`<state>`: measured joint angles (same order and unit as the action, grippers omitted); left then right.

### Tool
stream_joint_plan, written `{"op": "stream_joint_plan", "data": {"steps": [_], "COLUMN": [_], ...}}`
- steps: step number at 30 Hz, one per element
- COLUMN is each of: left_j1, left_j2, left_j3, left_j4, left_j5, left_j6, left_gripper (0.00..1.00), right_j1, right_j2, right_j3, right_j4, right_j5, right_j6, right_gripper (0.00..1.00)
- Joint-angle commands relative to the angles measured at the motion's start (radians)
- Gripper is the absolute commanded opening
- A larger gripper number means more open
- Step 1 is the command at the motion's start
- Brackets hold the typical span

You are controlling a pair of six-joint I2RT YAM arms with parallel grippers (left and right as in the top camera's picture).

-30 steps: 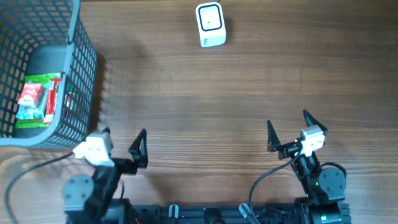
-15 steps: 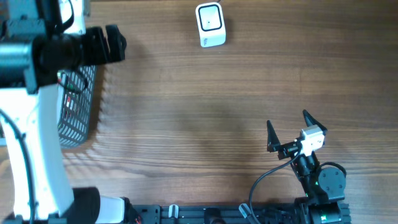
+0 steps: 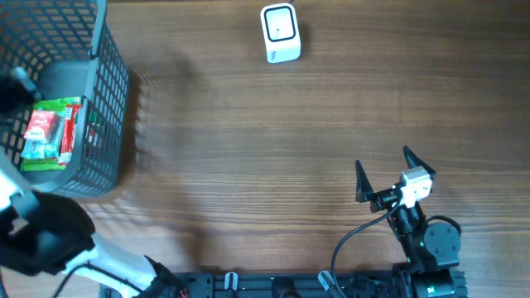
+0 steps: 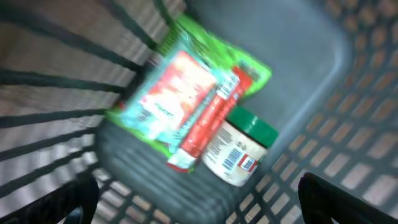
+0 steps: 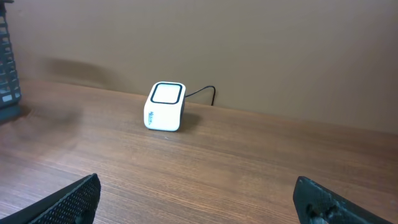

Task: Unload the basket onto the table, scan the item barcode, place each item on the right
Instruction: 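Reach left gripper into basket and grasp green-lidded jar with red sticks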

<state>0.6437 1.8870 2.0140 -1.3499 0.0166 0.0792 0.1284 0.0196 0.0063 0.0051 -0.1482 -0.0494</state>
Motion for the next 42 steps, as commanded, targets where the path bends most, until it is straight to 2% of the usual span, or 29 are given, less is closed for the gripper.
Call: {"op": "stream_joint_plan", "data": {"steps": [1, 9, 16, 17, 21, 24, 26, 29, 36, 42], "left_j1": [-0.001, -0.046, -0.066, -0.066, -0.066, -0.066, -0.066, -0.066, -0.065, -0.096], "left_j2": [0.055, 0.086, 0.086, 0.086, 0.086, 0.074, 0.047, -0.043, -0.328, -0.64], "left_j3": [-0.156, -0.465, -0.557, -0.584, -0.592, -0.573, -0.555, -0.528, -0.525, -0.525], "left_j4": [0.07, 0.349, 0.47, 0.495, 0.513, 0.513, 0.512, 0.514, 0.611, 0.66], "left_j5": [0.182, 0.188, 0.185, 0.185, 0.184, 0.184, 0.162, 0.112, 0.113, 0.114], "left_j6": [0.162, 0.2, 0.202, 0.202, 0.202, 0.201, 0.201, 0.198, 0.197, 0.092], "left_gripper": [1.0, 0.91, 0.85, 0.79, 0.66, 0.6, 0.51, 0.5, 0.49, 0.45], "right_j1": [0.003, 0.003, 0.003, 0.003, 0.003, 0.003, 0.003, 0.003, 0.003, 0.003], "right_j2": [-0.006, -0.006, -0.006, -0.006, -0.006, -0.006, -0.006, -0.006, -0.006, -0.006], "right_j3": [-0.001, -0.001, -0.001, -0.001, -0.001, -0.001, -0.001, -0.001, -0.001, -0.001], "right_j4": [0.004, 0.005, 0.005, 0.004, 0.005, 0.004, 0.004, 0.004, 0.005, 0.004], "right_j5": [0.007, 0.007, 0.007, 0.007, 0.007, 0.007, 0.007, 0.007, 0.007, 0.007], "right_j6": [-0.003, -0.003, -0.003, -0.003, -0.003, -0.003, -0.003, -0.003, -0.003, -0.003], "right_gripper": [1.0, 1.0, 1.0, 1.0, 1.0, 1.0, 1.0, 1.0, 1.0, 1.0]}}
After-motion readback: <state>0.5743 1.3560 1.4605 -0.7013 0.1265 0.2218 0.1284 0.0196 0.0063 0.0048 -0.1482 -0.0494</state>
